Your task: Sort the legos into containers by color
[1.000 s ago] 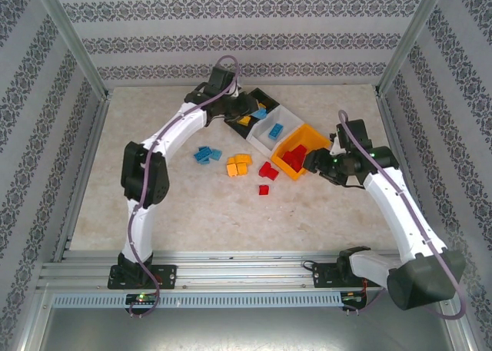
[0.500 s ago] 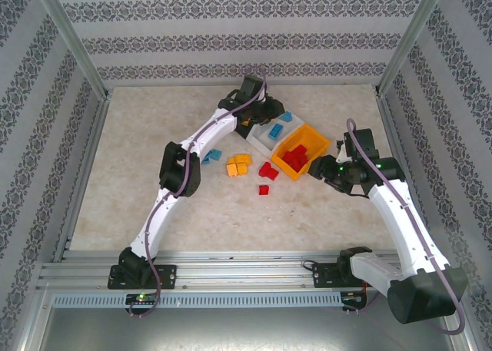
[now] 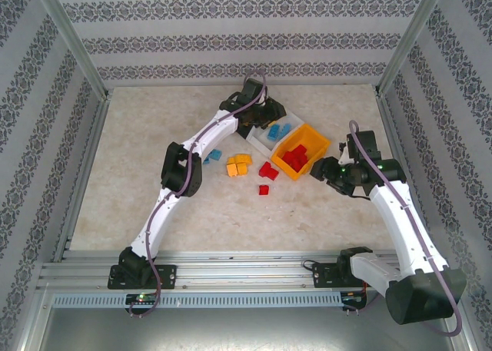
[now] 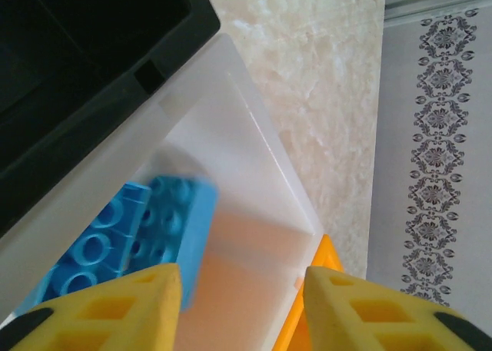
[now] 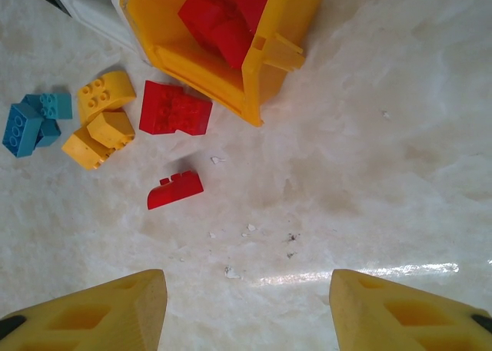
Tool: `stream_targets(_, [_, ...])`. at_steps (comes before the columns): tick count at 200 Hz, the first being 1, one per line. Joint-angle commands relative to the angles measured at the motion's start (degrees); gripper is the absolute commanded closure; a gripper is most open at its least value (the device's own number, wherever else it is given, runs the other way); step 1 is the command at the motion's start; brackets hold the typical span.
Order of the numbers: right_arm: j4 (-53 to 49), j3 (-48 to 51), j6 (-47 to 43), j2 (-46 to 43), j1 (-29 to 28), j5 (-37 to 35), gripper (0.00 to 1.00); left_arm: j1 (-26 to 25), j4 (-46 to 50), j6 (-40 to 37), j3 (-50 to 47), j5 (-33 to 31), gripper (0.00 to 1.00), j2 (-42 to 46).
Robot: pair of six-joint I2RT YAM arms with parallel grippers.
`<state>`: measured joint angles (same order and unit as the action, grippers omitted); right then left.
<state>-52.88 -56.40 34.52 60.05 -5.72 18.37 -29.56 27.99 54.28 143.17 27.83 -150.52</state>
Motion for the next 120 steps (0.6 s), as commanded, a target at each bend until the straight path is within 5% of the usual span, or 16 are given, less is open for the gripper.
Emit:
stream_targets(1, [0.7,1.2,-0.2,0.0,0.5,1.5,0.41,-0.4,3.3,-0.8,2.1,-0.5,0.51,0.8])
stream_targets(34, [3.1,1.9,0.0,1.8,-0.5,3.6,0.41,-0.3,10.0,-6.1,2.0,-1.9,0.44,5.7])
stream_targets(86, [3.3,-2.5,2.7,11.1,-13.3,-2.1,0.32,-0.2,30.5,-25.1,0.6,-10.6,0.32,19.6])
stream_targets(120, [1.5,-8.3,7.7,18.8,-21.0,-5.0,0.28,1.0,33.9,-32.7,-19.0,-16.3,0.23,35.7])
